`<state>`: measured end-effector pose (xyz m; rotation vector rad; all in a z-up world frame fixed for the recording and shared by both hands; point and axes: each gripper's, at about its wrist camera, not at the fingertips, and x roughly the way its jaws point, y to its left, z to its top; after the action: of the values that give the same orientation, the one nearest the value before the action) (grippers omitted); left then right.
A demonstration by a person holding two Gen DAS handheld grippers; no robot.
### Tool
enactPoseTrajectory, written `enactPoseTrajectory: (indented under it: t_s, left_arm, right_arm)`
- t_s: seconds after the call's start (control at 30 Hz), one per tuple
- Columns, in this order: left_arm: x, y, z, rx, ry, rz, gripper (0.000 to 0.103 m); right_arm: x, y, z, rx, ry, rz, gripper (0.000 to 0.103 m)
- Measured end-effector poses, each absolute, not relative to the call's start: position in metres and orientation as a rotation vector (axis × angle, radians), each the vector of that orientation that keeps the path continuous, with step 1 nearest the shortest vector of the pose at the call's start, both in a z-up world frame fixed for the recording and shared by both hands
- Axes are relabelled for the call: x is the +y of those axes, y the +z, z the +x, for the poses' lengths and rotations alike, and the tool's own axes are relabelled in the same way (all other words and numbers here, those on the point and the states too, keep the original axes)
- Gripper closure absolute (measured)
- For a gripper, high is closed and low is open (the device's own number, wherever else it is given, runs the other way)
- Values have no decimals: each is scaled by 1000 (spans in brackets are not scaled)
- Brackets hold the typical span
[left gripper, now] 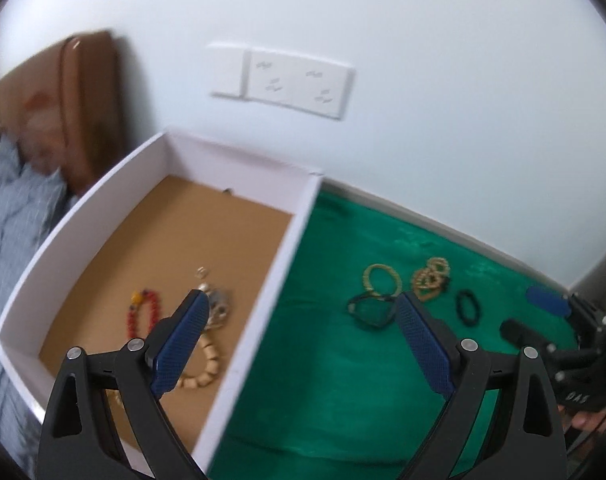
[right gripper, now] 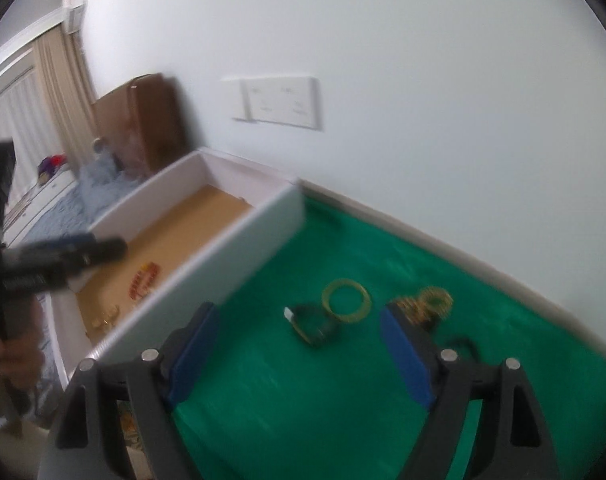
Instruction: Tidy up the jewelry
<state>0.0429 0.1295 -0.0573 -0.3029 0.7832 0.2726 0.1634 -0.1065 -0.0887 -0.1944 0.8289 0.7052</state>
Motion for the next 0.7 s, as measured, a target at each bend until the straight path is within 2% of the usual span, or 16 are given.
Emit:
enactPoseTrajectory:
  t_s: [0.27, 0.7]
  left_arm:
    - [88, -37, 63, 751, 187, -219, 2]
    - [42, -53, 82, 843, 53, -166, 2]
  right_arm:
    - [-160, -105, 156, 872, 582, -145, 17]
    - [-197, -85, 152, 854, 427, -133, 17]
